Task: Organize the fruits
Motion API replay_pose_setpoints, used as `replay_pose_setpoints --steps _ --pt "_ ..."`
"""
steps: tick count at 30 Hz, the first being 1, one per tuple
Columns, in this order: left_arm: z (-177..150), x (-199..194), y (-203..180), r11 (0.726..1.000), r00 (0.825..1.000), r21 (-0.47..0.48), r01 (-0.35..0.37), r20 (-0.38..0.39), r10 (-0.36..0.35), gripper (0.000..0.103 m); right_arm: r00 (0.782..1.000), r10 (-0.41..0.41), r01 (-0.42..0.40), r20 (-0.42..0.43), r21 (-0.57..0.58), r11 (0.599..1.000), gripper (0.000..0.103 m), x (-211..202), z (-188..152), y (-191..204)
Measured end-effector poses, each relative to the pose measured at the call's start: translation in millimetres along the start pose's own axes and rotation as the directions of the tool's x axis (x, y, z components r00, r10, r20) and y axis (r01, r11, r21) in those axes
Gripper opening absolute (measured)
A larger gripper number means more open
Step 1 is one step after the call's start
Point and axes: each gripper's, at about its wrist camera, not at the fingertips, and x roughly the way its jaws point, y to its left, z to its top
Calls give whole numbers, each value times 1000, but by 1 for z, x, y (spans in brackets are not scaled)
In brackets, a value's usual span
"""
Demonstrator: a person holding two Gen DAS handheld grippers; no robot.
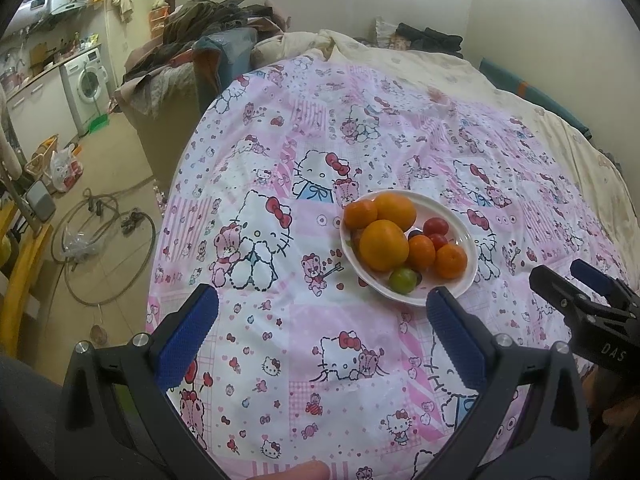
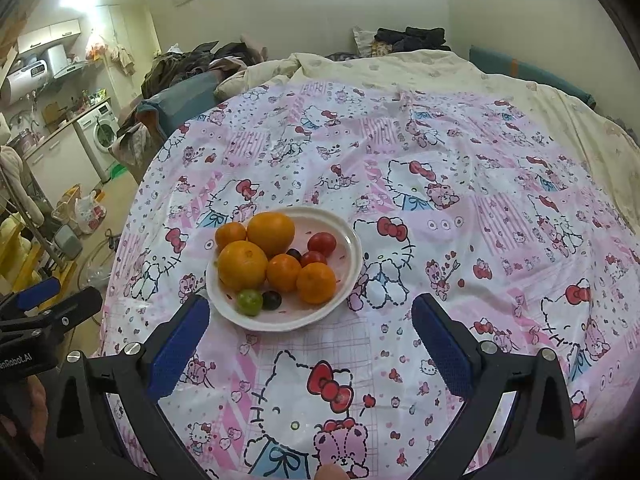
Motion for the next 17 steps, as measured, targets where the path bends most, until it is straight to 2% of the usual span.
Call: replay_pose_setpoints --steps 17 --pt "-5 3 6 1000 1000 -21 -13 -18 12 103 1000 4 -4 6 -5 1000 103 -2 0 4"
